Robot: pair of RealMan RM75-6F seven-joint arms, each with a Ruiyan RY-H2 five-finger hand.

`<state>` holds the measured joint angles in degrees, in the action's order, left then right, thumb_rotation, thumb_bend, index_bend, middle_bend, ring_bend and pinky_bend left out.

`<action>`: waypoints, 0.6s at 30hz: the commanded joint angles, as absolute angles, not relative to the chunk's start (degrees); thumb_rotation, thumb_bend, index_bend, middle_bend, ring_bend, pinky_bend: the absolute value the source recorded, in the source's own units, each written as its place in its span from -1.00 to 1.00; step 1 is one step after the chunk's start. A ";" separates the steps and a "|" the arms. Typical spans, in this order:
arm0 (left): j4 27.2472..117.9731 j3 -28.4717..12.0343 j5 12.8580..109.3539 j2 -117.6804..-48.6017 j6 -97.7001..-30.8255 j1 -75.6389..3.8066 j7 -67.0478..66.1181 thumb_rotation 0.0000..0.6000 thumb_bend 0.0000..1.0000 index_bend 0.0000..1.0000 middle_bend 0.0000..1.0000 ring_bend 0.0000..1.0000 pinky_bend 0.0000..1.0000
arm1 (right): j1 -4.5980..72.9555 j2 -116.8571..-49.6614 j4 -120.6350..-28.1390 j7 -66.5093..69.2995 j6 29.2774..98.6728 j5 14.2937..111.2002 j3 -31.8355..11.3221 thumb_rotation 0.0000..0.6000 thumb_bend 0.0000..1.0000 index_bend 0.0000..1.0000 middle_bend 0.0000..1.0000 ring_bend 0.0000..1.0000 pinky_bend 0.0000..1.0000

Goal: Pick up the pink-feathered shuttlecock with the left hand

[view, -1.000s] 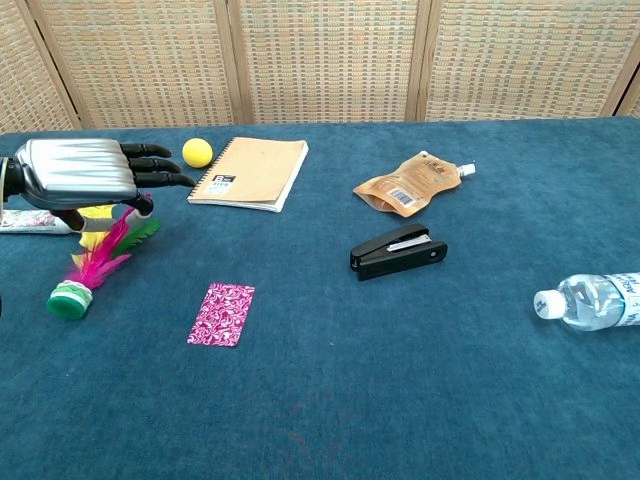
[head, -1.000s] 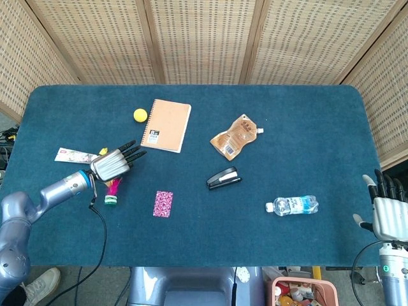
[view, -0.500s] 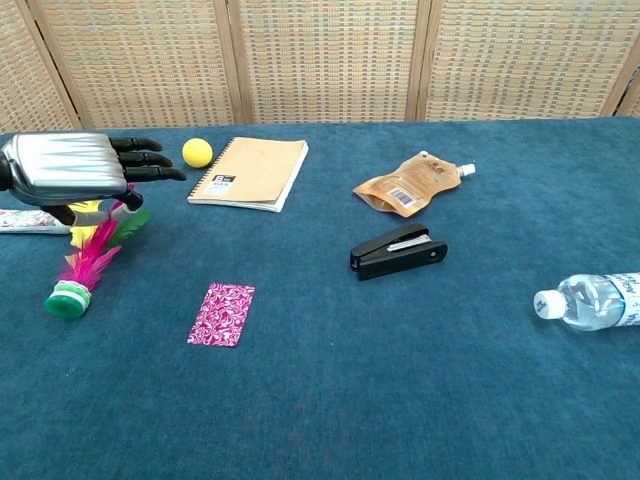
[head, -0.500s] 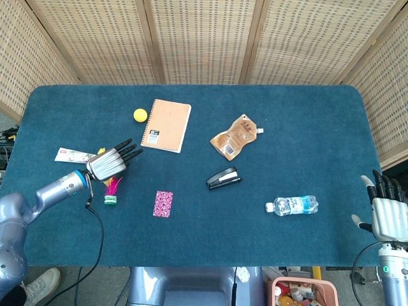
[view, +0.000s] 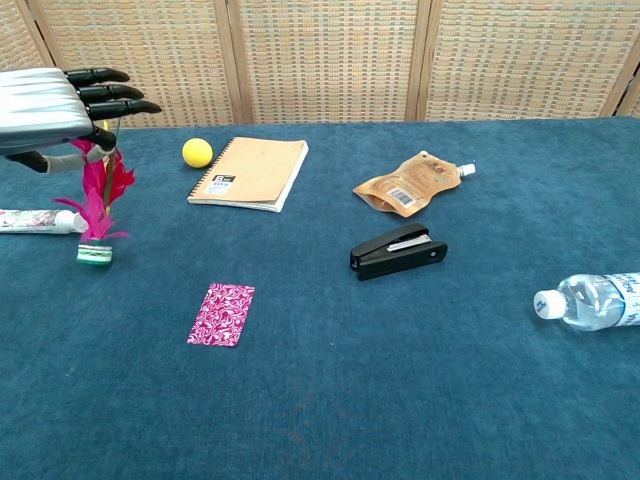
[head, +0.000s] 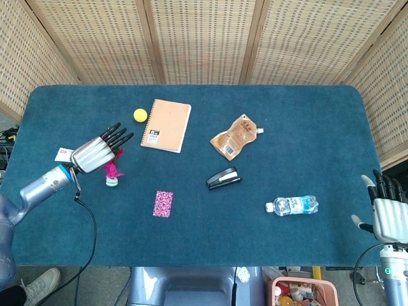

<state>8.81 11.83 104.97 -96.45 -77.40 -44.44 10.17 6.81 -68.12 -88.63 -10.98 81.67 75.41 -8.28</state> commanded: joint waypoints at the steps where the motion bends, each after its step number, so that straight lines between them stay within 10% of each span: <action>1: 10.62 10.62 103.45 -95.34 -78.81 -43.16 6.70 1.00 -0.04 0.60 -1.00 -1.00 -1.00 | 6.78 -68.00 -88.74 -10.77 81.73 75.66 -8.15 1.00 -1.00 -1.00 -1.00 -1.00 -1.00; 14: 14.53 10.17 102.56 -95.34 -80.35 -41.92 -0.81 1.00 -0.05 0.54 -1.00 -1.00 -1.00 | 6.89 -67.55 -88.77 -9.80 81.11 75.46 -8.12 1.00 -1.00 -1.00 -1.00 -1.00 -1.00; 18: 15.65 9.93 102.03 -95.60 -79.50 -41.40 -1.96 1.00 -0.71 -0.54 -1.00 -1.00 -1.00 | 6.83 -67.33 -88.56 -9.05 81.04 75.49 -8.11 1.00 -1.00 -1.00 -1.00 -1.00 -1.00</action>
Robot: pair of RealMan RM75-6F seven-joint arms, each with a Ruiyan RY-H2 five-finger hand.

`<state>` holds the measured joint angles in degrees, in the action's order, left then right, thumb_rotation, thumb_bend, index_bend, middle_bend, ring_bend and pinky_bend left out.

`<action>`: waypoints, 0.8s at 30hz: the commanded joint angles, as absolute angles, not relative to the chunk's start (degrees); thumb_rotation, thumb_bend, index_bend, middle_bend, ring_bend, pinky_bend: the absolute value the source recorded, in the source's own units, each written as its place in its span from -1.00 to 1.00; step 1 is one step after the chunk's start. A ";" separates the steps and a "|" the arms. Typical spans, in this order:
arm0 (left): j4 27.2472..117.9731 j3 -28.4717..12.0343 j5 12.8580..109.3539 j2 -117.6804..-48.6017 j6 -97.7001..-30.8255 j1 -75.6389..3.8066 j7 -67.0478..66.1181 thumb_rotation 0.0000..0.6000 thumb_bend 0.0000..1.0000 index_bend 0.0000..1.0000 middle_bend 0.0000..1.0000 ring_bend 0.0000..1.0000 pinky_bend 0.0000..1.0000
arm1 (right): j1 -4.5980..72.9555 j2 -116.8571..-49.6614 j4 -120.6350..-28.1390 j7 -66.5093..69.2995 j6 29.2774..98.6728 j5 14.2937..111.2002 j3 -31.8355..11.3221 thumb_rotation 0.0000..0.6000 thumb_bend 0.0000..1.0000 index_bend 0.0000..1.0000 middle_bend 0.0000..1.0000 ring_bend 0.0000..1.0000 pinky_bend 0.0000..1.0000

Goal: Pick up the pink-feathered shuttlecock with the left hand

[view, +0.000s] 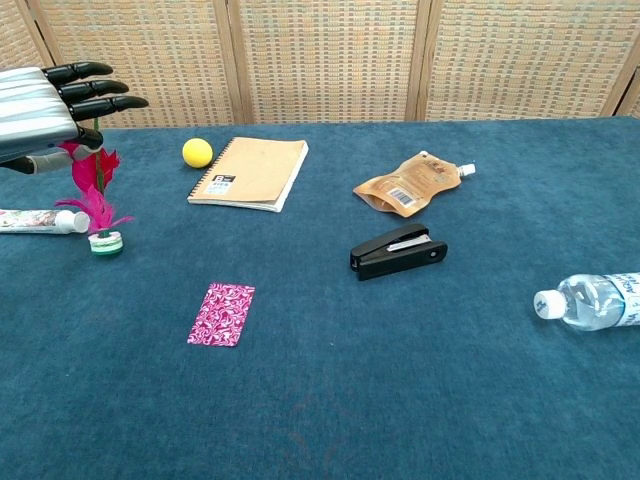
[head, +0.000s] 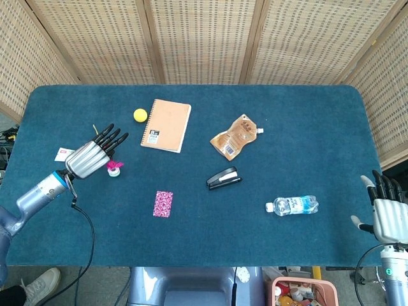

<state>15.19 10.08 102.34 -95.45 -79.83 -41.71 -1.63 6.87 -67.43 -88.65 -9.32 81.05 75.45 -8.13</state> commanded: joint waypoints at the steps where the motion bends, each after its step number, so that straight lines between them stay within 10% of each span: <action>1: 15.96 9.74 101.75 -95.69 -79.49 -41.13 -2.00 1.00 -0.91 -0.87 -1.00 -1.00 -1.00 | 6.79 -67.24 -88.52 -8.83 81.05 75.53 -8.09 1.00 -1.00 -1.00 -1.00 -1.00 -1.00; 24: 29.06 7.58 98.84 -87.39 -93.62 -31.58 6.05 1.00 -1.00 -1.00 -1.00 -1.00 -1.00 | 5.70 -65.23 -90.46 -4.83 83.34 79.25 -7.09 1.00 -1.00 -1.00 -1.00 -1.00 -1.00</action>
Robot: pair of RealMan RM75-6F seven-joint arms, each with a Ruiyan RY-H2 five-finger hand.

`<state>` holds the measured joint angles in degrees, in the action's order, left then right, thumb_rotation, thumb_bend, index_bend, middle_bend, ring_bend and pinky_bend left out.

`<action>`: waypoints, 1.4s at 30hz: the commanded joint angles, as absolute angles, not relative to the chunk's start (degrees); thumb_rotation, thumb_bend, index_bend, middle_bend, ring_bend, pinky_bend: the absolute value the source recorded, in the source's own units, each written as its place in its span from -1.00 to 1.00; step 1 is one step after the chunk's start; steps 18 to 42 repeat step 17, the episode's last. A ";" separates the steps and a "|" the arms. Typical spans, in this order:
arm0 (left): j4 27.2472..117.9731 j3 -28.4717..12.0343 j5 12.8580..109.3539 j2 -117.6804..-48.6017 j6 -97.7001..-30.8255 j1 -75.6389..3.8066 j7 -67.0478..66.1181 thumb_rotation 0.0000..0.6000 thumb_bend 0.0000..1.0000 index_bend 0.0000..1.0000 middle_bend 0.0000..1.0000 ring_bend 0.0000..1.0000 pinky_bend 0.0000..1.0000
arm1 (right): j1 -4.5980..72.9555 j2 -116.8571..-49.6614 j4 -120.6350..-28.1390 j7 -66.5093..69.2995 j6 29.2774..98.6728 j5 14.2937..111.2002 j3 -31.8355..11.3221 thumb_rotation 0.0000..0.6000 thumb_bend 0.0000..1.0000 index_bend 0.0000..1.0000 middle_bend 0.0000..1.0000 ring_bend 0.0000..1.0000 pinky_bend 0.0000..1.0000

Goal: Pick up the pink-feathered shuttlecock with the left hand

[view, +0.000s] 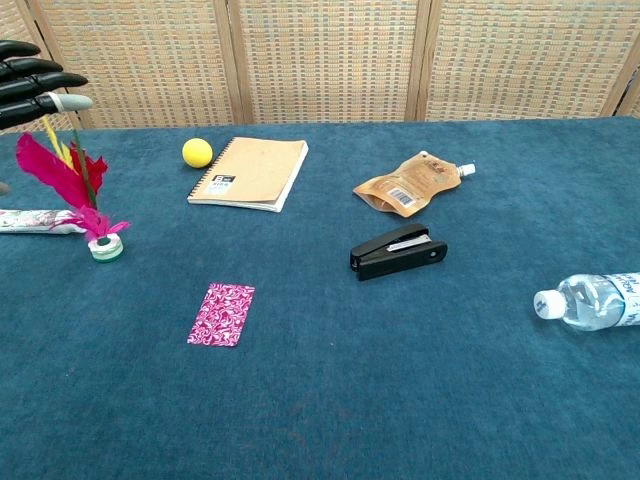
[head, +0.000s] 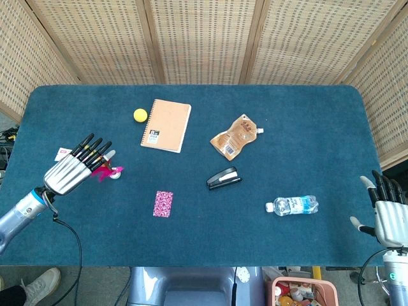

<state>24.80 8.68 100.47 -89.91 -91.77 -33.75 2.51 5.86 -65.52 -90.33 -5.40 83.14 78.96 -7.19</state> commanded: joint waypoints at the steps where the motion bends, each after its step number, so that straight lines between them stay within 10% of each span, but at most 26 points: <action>1: 31.91 6.94 97.85 -85.93 -94.46 -30.46 8.27 1.00 -1.00 -1.00 -1.00 -1.00 -1.00 | 5.61 -65.07 -90.48 -4.48 83.51 79.41 -7.09 1.00 -1.00 -1.00 -1.00 -1.00 -1.00; 17: 94.50 5.49 78.32 -59.78 -87.55 -14.47 7.14 1.00 -1.00 -1.00 -1.00 -1.00 -1.00 | 4.80 -63.38 -91.39 -1.74 84.49 81.32 -6.41 1.00 -1.00 -1.00 -1.00 -1.00 -1.00; 42: 94.50 5.49 78.32 -59.78 -87.55 -14.47 7.14 1.00 -1.00 -1.00 -1.00 -1.00 -1.00 | 4.80 -63.38 -91.39 -1.74 84.49 81.32 -6.41 1.00 -1.00 -1.00 -1.00 -1.00 -1.00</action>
